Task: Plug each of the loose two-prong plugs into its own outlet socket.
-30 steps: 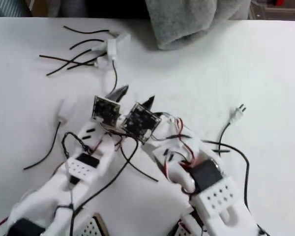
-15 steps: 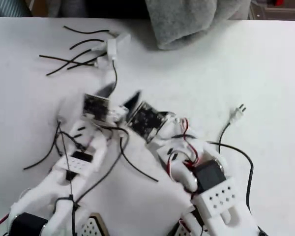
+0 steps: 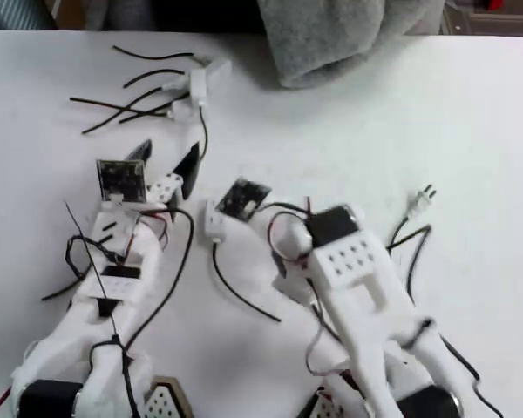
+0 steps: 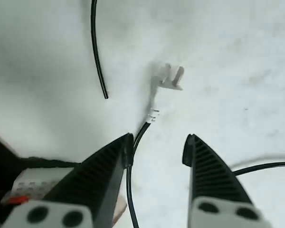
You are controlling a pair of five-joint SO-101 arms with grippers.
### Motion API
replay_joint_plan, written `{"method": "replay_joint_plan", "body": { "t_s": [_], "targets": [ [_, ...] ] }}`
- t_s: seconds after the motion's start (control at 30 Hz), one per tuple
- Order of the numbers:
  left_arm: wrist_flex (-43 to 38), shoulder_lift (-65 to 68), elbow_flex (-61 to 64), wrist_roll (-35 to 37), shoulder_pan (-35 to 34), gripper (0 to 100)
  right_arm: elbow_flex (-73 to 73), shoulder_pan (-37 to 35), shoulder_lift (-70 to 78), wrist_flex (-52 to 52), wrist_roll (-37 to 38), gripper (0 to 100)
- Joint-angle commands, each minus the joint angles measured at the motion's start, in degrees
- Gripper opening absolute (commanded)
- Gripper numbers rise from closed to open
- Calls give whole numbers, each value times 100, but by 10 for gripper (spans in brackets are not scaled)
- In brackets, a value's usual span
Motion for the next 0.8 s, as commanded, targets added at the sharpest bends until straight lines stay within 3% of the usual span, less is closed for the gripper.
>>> {"method": "replay_joint_plan", "body": {
  "t_s": [0.0,0.53,0.77],
  "targets": [
    [97,22,-176,62,-31,274,211,-57,567,-321,211,180],
    [114,22,-176,62,-22,274,1714,-40,760,-2404,220,183],
    [123,13,-167,62,-13,274,1987,488,787,-3020,220,181]
  ]
}}
